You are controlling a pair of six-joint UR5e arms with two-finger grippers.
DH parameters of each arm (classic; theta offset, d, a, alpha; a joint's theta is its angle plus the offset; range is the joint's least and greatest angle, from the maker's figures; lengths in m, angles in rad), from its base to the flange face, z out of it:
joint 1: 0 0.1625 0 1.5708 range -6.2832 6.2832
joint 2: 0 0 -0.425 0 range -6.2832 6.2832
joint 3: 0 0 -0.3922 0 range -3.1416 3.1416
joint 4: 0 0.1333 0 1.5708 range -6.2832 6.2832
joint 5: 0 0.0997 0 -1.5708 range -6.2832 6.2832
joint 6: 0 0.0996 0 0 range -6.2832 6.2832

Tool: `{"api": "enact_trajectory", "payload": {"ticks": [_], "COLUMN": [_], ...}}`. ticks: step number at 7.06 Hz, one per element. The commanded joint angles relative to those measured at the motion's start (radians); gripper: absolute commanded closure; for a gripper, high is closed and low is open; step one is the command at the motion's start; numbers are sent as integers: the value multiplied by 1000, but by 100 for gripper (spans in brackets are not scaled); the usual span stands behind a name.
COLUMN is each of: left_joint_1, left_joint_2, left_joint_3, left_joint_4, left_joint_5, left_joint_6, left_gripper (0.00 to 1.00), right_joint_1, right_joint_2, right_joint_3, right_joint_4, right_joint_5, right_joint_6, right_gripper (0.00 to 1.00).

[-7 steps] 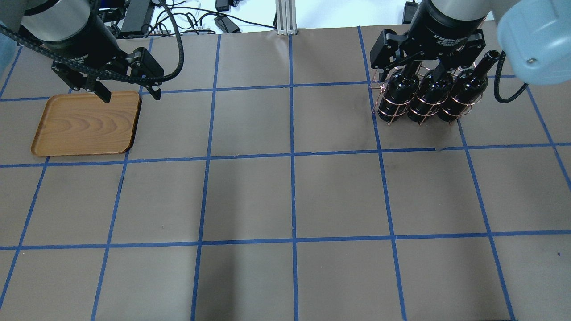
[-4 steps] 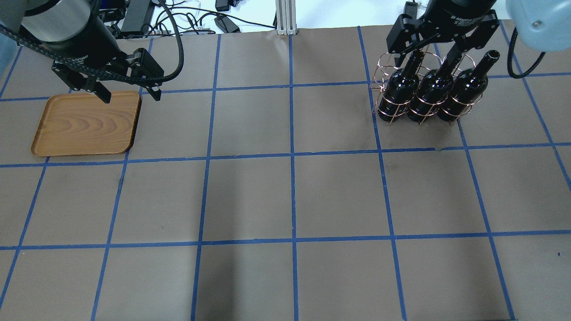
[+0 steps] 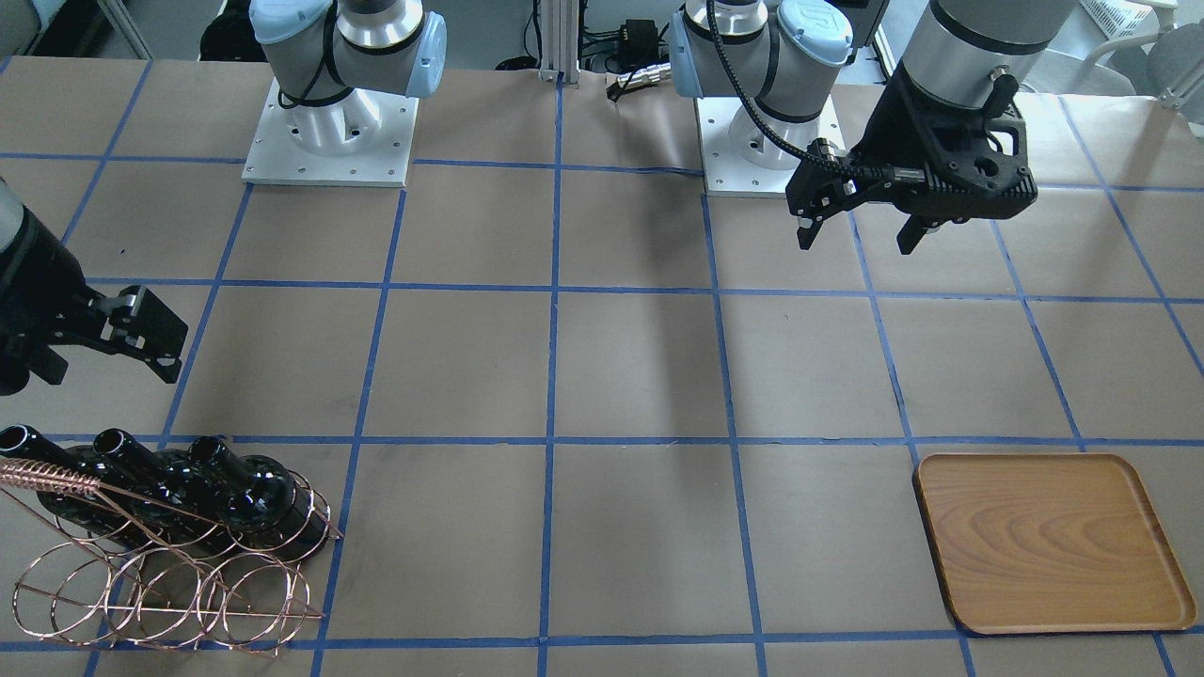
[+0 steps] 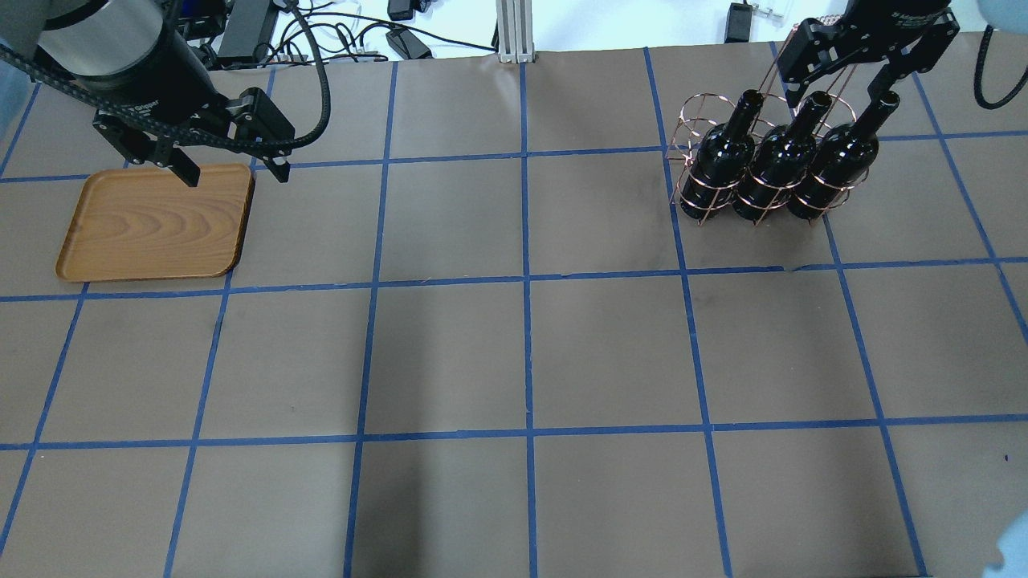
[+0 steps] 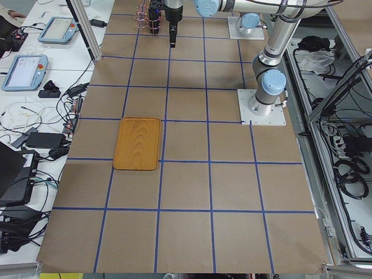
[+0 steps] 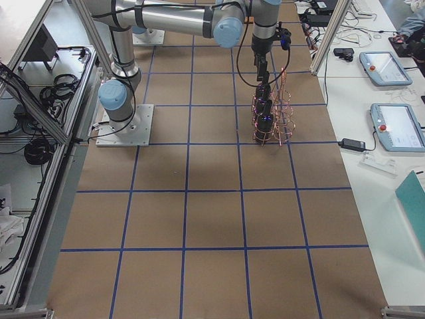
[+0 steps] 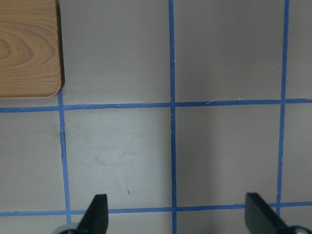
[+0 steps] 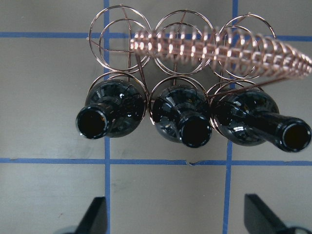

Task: Take wine from basket and place on tray
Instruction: 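Lower the right gripper onto the middle dark wine bottle in the rack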

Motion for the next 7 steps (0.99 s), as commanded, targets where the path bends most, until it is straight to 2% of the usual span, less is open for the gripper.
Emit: {"api": "enact_trajectory", "payload": {"ticks": [1,4,5,6,7], "left_joint_1": [2,3,0,0,3], "left_joint_2": [0,0,3,8,9], "left_joint_3": [0,0,-11,-20,-23], "left_joint_4": [0,0,0,2,2], "left_joint_5": [1,2,2,0,3], "left_joint_6": [1,1,1,1,2], "left_gripper": [0,0,0,0,0], "right_joint_1": [-7,-6,-6,-6,-6], "right_joint_2": [58,109,126,129,129], "right_joint_3": [-7,-7,-7,-5,-5], "right_joint_4": [-36,-91,-100,-110,-108], "right_joint_5": [-3,0,0,-1,0], "right_joint_6": [-13,-1,2,4,4], "right_gripper": [0,0,4,14,28]}}
